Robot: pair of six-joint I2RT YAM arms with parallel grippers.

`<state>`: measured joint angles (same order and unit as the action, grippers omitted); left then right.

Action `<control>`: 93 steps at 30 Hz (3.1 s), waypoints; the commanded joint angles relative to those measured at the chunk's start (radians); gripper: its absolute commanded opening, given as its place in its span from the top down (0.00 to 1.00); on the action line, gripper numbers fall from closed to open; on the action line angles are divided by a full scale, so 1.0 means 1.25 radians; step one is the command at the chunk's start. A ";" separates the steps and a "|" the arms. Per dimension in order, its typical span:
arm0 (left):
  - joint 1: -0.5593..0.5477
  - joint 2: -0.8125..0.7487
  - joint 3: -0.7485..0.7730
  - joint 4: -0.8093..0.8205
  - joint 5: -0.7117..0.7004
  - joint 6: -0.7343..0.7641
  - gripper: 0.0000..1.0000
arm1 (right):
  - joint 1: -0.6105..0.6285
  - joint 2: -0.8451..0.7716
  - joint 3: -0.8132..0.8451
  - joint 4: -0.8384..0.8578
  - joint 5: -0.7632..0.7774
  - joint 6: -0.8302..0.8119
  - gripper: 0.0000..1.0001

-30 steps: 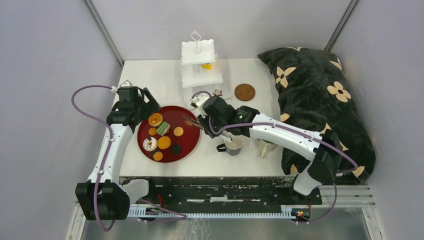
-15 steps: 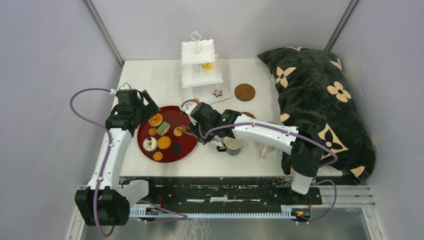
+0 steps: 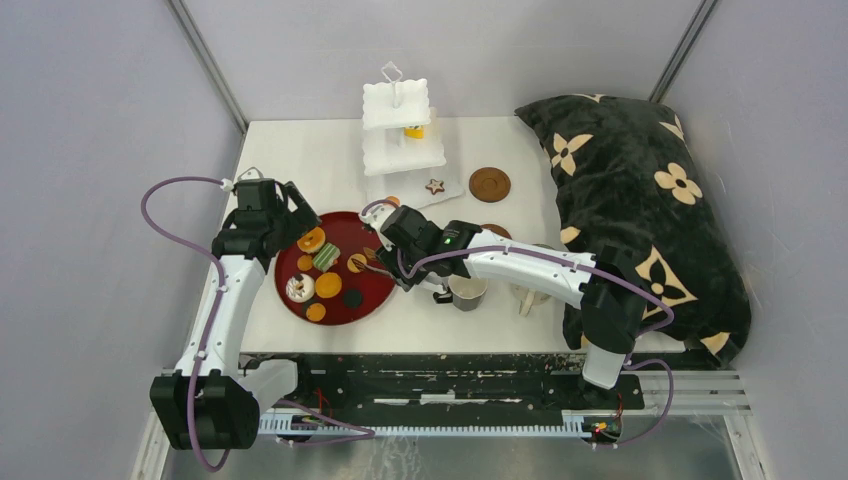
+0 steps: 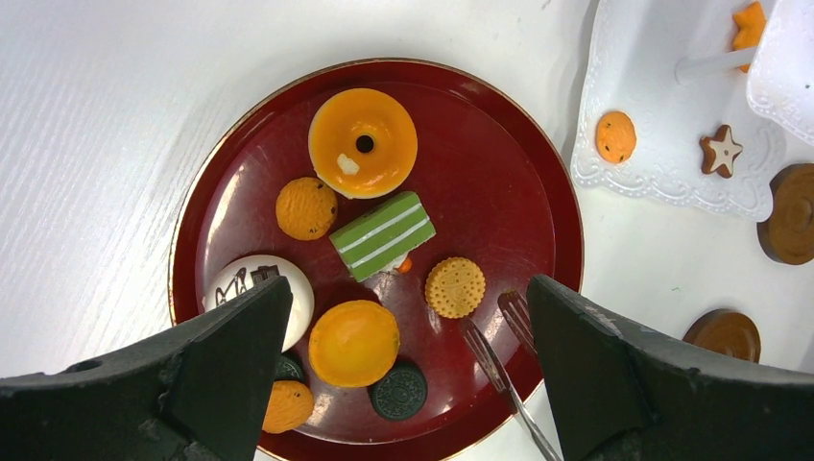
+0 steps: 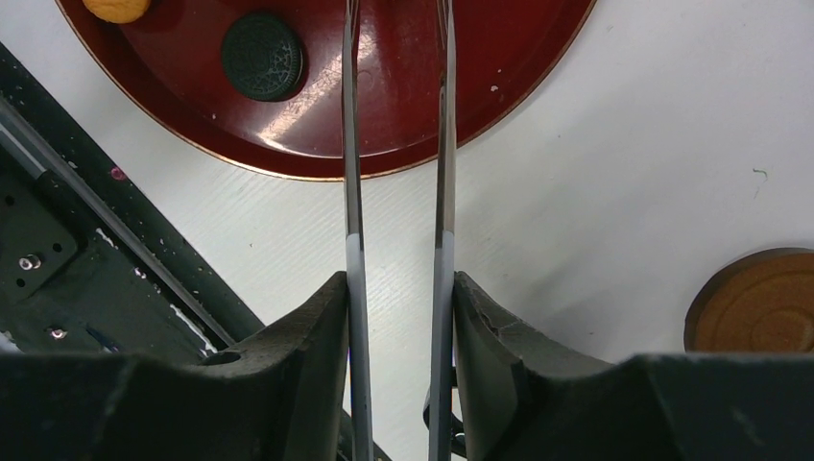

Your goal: Serve the afternoon tea

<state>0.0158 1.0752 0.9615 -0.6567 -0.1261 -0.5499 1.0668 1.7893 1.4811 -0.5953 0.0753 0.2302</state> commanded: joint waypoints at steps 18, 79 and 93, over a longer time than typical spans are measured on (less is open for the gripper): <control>0.003 0.010 -0.001 0.022 -0.011 -0.009 0.01 | 0.020 0.020 -0.017 0.074 0.052 -0.010 0.52; 0.003 0.032 0.012 0.026 -0.027 0.020 0.01 | 0.006 -0.038 0.062 0.022 0.024 -0.036 0.85; 0.013 0.049 0.028 0.031 -0.013 0.022 0.01 | -0.122 -0.170 0.056 -0.020 -0.055 -0.011 0.86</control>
<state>0.0254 1.1397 0.9527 -0.6487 -0.1394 -0.5488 0.9489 1.6672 1.5188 -0.6292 0.0387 0.2043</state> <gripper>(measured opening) 0.993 0.460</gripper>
